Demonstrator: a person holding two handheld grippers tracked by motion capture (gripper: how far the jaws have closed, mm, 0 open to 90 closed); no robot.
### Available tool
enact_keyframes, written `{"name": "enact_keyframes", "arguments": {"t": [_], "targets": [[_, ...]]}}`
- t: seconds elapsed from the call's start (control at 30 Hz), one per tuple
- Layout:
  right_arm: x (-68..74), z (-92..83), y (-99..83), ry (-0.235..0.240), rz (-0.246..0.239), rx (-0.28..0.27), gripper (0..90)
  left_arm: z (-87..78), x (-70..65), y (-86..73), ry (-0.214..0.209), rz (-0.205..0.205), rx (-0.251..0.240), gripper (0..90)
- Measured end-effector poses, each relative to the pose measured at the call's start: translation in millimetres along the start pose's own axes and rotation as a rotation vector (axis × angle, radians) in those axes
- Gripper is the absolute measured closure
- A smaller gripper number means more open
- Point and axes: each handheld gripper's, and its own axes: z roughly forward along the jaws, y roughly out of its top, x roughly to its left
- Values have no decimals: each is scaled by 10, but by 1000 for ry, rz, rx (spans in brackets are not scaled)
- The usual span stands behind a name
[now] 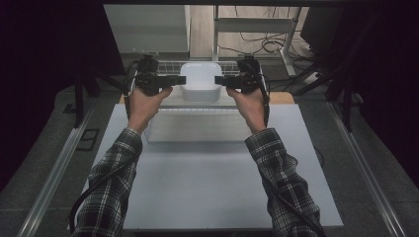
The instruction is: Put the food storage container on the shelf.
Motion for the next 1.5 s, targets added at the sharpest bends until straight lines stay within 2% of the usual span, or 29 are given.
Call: {"name": "enact_keyframes", "arguments": {"t": [0.1, 0.13, 0.23, 0.27, 0.37, 0.47, 0.53, 0.57, 0.6, 0.63, 0.73, 0.8, 0.9, 0.97, 1.3, 1.4, 1.5], "targets": [[9, 14, 10, -18, -1, -2, 550, 17, -8, 10, 21, 10, -6, 554], [13, 19, 17, -26, -5, -1, 548, 20, -16, 9, 29, 11, -8, 533], [31, 16, 27, -48, -25, 0, 512, 15, -48, 2, 76, 47, -17, 462], [38, 9, 26, -56, -34, -3, 487, 7, -53, 0, 74, 50, -27, 433], [38, -22, 21, -38, -49, -18, 377, -24, -65, -3, 32, 46, -50, 335], [35, -57, 14, 5, -61, -26, 249, -47, -87, -21, -1, 80, -43, 243], [47, -85, -6, 9, -76, -43, 182, -55, -102, -51, -32, 85, -50, 199], [55, -94, -21, 12, -91, -46, 157, -60, -106, -71, -43, 91, -54, 184], [76, -101, -62, 18, -117, -40, 93, -60, -109, -93, -54, 95, -51, 147], [76, -101, -62, 18, -117, -40, 93, -57, -112, -116, -61, 101, -47, 147], [99, -108, -170, 4, -184, -33, 41, -54, -122, -189, -78, 129, -34, 107], [100, -114, -194, 5, -190, -30, 35, -53, -139, -239, -80, 144, -28, 100], [100, -128, -255, 16, -203, -18, 19, -67, -172, -319, -68, 196, -16, 85], [101, -138, -288, 15, -217, -14, 15, -82, -183, -354, -68, 213, -14, 77], [141, -208, -414, 38, -241, -8, 14, -205, -205, -541, -92, 254, -48, 60], [174, -220, -461, 35, -260, -2, 14, -216, -217, -613, -124, 265, -44, 54], [197, -231, -495, 29, -284, 1, 14, -200, -231, -676, -126, 301, -29, 23]]}}
